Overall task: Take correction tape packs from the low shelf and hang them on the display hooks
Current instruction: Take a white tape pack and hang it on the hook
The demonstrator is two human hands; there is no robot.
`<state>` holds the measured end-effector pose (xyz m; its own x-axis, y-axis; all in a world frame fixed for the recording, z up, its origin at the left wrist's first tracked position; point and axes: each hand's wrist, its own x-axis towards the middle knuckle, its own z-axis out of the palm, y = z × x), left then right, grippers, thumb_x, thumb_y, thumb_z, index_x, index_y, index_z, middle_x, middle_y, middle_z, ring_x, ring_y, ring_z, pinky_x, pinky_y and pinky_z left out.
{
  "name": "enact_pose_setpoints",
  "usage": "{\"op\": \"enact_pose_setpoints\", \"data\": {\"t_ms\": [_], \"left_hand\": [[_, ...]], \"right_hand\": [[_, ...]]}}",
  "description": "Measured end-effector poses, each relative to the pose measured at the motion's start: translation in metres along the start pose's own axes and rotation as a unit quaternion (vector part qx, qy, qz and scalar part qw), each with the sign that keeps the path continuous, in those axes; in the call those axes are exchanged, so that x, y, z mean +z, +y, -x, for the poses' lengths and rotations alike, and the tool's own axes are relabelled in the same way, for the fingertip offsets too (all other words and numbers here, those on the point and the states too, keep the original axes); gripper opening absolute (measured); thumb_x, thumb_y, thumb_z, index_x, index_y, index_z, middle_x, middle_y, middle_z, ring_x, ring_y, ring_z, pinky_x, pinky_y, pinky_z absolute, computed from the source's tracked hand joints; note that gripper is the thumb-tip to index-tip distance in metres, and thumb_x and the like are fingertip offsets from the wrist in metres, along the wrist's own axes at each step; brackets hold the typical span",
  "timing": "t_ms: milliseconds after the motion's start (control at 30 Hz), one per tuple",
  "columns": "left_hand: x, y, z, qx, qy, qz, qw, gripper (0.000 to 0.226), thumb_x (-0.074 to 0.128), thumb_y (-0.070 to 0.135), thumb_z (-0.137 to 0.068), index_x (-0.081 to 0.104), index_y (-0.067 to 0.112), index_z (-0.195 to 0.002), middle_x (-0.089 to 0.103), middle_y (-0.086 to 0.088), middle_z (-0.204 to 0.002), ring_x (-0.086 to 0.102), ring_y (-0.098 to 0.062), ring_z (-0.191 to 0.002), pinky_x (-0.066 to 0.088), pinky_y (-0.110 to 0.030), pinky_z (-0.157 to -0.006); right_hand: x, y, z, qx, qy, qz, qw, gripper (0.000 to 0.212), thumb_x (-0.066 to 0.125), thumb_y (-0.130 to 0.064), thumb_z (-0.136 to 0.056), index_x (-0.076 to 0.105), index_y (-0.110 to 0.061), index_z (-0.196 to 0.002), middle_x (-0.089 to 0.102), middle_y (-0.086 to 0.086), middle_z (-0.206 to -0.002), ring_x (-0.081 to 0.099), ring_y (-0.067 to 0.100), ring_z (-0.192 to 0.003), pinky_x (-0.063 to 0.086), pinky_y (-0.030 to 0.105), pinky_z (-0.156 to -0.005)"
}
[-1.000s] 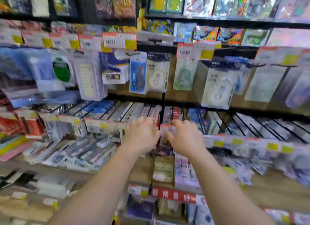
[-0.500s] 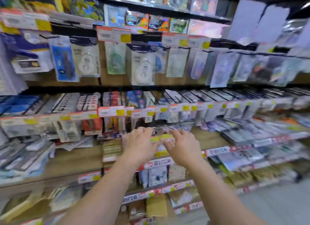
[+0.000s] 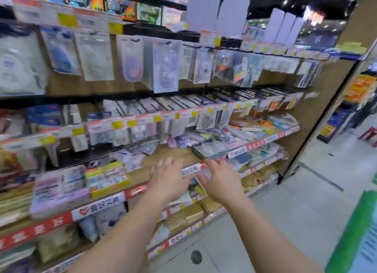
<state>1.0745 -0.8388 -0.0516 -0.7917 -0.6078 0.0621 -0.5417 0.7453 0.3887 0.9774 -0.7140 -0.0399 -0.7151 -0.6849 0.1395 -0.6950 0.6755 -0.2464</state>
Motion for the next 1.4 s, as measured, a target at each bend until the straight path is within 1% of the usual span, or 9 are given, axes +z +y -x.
{"op": "enact_pose_setpoints", "data": {"t_ms": [67, 200, 367, 600, 833, 1033, 1233, 1333, 1400], "left_hand": [[0.014, 0.033, -0.018, -0.001, 0.001, 0.004, 1.0, 0.057, 0.047, 0.059, -0.094, 0.046, 0.026, -0.14, 0.044, -0.002, -0.145, 0.038, -0.028, -0.135, 0.031, -0.041, -0.111], [0.037, 0.087, -0.053, 0.002, 0.005, 0.027, 1.0, 0.056, 0.048, 0.057, -0.095, 0.042, 0.027, -0.143, 0.043, 0.0, -0.146, 0.036, -0.026, -0.136, 0.029, -0.04, -0.109], [0.06, 0.114, -0.089, -0.021, -0.003, 0.016, 1.0, 0.057, 0.047, 0.058, -0.095, 0.041, 0.028, -0.143, 0.043, 0.0, -0.146, 0.035, -0.026, -0.136, 0.028, -0.04, -0.109], [0.097, 0.105, -0.161, -0.062, -0.031, 0.041, 0.997, 0.058, 0.049, 0.057, -0.095, 0.039, 0.03, -0.145, 0.044, -0.002, -0.144, 0.036, -0.028, -0.135, 0.029, -0.04, -0.11], [0.13, 0.073, -0.265, -0.106, -0.058, 0.078, 0.99, 0.057, 0.055, 0.051, -0.092, 0.042, 0.026, -0.142, 0.046, -0.007, -0.142, 0.04, -0.031, -0.133, 0.036, -0.043, -0.108], [0.155, 0.053, -0.342, -0.115, -0.106, 0.028, 0.987, 0.061, 0.051, 0.057, -0.092, 0.037, 0.028, -0.144, 0.046, -0.007, -0.144, 0.041, -0.028, -0.134, 0.037, -0.04, -0.107], [0.181, 0.04, -0.376, -0.159, -0.135, 0.054, 0.977, 0.066, 0.056, 0.06, -0.09, 0.041, 0.025, -0.143, 0.046, -0.009, -0.146, 0.042, -0.03, -0.134, 0.039, -0.041, -0.106], [0.196, 0.039, -0.386, -0.197, -0.151, 0.077, 0.966, 0.072, 0.058, 0.061, -0.089, 0.038, 0.025, -0.148, 0.037, -0.01, -0.154, 0.039, -0.032, -0.138, 0.038, -0.043, -0.11], [0.204, 0.042, -0.389, -0.224, -0.152, 0.094, 0.958, 0.079, 0.06, 0.061, -0.087, 0.034, 0.023, -0.151, 0.032, -0.01, -0.158, 0.035, -0.031, -0.141, 0.034, -0.04, -0.113]], "right_hand": [[-0.009, 0.036, -0.013, 0.005, 0.0, -0.002, 1.0, 0.049, 0.048, -0.053, -0.095, 0.051, -0.026, -0.135, 0.054, 0.006, -0.132, 0.045, 0.029, -0.126, 0.043, 0.041, -0.099], [-0.02, 0.098, -0.044, 0.009, 0.004, -0.011, 1.0, 0.053, 0.048, -0.054, -0.095, 0.046, -0.03, -0.142, 0.052, 0.003, -0.136, 0.044, 0.027, -0.128, 0.041, 0.04, -0.101], [-0.011, 0.14, -0.078, 0.005, -0.005, -0.029, 1.0, 0.054, 0.047, -0.054, -0.097, 0.043, -0.031, -0.145, 0.05, 0.0, -0.14, 0.043, 0.025, -0.129, 0.038, 0.037, -0.102], [0.022, 0.175, -0.146, 0.013, -0.033, -0.04, 0.999, 0.054, 0.049, -0.052, -0.096, 0.042, -0.03, -0.145, 0.051, 0.002, -0.137, 0.045, 0.025, -0.127, 0.041, 0.038, -0.1], [0.054, 0.197, -0.248, 0.022, -0.062, -0.024, 0.998, 0.054, 0.05, -0.048, -0.097, 0.041, -0.027, -0.146, 0.052, 0.004, -0.138, 0.045, 0.025, -0.128, 0.043, 0.038, -0.1], [0.095, 0.199, -0.327, 0.018, -0.082, -0.035, 0.996, 0.051, 0.053, -0.044, -0.096, 0.046, -0.023, -0.142, 0.056, 0.009, -0.132, 0.049, 0.029, -0.122, 0.045, 0.04, -0.096], [0.128, 0.217, -0.369, 0.033, -0.148, -0.037, 0.988, 0.052, 0.052, -0.045, -0.096, 0.043, -0.026, -0.144, 0.053, 0.007, -0.137, 0.045, 0.029, -0.129, 0.043, 0.04, -0.101], [0.143, 0.228, -0.386, 0.035, -0.185, -0.046, 0.981, 0.052, 0.052, -0.044, -0.096, 0.043, -0.025, -0.144, 0.052, 0.008, -0.137, 0.044, 0.029, -0.129, 0.042, 0.041, -0.102], [0.15, 0.236, -0.398, 0.039, -0.211, -0.041, 0.976, 0.054, 0.053, -0.046, -0.096, 0.042, -0.024, -0.144, 0.051, 0.01, -0.136, 0.045, 0.031, -0.128, 0.043, 0.041, -0.102]]}}
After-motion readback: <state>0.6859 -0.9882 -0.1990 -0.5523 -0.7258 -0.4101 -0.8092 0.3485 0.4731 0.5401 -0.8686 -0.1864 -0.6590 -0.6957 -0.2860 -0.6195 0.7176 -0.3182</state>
